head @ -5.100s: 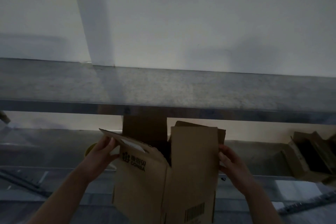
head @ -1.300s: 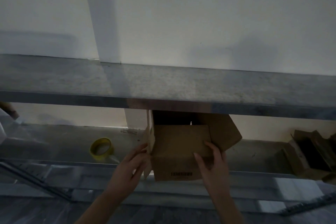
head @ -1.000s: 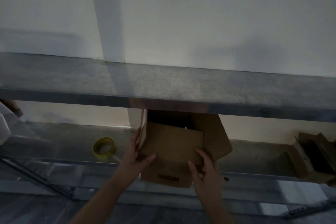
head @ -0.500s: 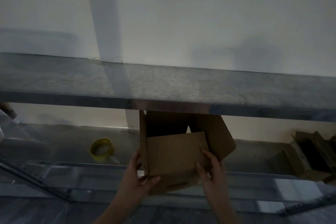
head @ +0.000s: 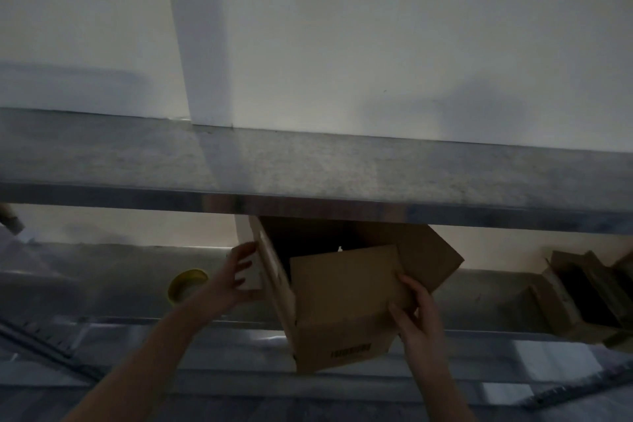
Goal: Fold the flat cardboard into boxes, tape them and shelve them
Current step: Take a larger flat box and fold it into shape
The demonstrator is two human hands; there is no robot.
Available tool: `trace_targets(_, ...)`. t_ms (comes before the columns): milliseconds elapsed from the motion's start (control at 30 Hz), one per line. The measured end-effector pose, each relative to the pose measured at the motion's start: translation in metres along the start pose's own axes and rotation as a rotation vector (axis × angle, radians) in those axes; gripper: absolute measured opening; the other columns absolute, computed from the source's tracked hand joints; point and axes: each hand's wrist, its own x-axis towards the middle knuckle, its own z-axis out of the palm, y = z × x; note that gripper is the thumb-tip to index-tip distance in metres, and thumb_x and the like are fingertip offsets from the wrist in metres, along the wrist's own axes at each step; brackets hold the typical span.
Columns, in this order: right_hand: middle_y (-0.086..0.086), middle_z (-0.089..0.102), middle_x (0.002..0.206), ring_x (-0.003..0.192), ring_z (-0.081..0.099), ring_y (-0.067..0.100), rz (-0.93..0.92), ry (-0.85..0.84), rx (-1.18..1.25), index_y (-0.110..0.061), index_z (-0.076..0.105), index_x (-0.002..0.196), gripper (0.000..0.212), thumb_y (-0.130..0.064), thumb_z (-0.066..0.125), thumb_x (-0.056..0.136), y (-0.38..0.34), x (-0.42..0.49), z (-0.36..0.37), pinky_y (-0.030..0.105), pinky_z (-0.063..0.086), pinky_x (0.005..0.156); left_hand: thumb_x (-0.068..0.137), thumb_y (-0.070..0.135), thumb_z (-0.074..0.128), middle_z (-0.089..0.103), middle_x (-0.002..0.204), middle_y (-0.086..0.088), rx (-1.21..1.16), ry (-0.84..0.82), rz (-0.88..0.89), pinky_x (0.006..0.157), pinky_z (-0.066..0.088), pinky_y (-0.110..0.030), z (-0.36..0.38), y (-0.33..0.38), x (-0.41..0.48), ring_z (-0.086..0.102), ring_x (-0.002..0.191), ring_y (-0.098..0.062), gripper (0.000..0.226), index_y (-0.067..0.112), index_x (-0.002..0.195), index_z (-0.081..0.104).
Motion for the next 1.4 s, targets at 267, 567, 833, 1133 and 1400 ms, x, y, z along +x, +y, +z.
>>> trace_targets(267,-0.012,0.036,0.139,0.12,0.04,-0.012,-0.046,-0.049,-0.137,-0.046,0.051,0.131,0.044,-0.04,0.058,0.088,0.0,0.009,-0.012,0.03,0.041,0.102,0.069,0.0,0.082,0.026,0.147,0.011,0.09,0.034,0.095,0.079,0.043,-0.003,-0.016,0.01,0.053,0.022,0.133,-0.004,0.111,0.029,0.149,0.011)
trace_targets(567,-0.016,0.049,0.113,0.112,0.054,0.009,0.081,0.409,-0.008,-0.04,0.038,0.115,0.054,-0.033,0.077,0.078,0.008,-0.024,0.024,0.016,0.045,0.077,0.057,0.009,0.09,0.04,0.135,-0.007,0.114,0.053,0.187,0.091,0.041,-0.017,-0.016,0.009,0.067,0.037,0.131,-0.02,0.098,0.011,0.133,0.029)
trace_targets(833,-0.013,0.025,0.156,0.137,0.036,0.013,0.085,-0.002,-0.09,-0.038,0.018,0.153,0.104,-0.059,0.073,0.067,0.002,-0.034,0.023,0.047,0.041,0.11,0.05,0.025,0.096,0.052,0.125,0.003,-0.02,0.13,0.151,0.08,0.053,-0.017,0.004,-0.016,0.022,0.054,0.117,-0.011,0.101,0.047,0.124,0.031)
trace_targets(1133,-0.033,0.044,0.136,0.127,0.045,-0.008,0.113,-0.197,0.282,-0.055,0.045,0.135,0.058,-0.043,0.066,0.082,0.0,-0.024,0.032,0.02,0.046,0.1,0.058,0.024,0.091,0.048,0.131,0.005,0.274,0.315,0.385,0.096,0.046,-0.026,0.025,-0.026,-0.036,0.048,0.121,-0.009,0.081,0.037,0.126,0.049)
trace_targets(1400,-0.015,0.043,0.147,0.133,0.045,0.012,0.149,-0.286,0.24,-0.047,0.047,0.139,0.051,-0.039,0.057,0.09,-0.003,0.008,0.029,0.045,0.042,0.109,0.07,0.02,0.079,0.036,0.148,0.008,0.236,0.168,0.331,0.1,0.047,-0.023,0.014,-0.016,-0.032,0.041,0.129,0.005,0.052,0.024,0.119,0.064)
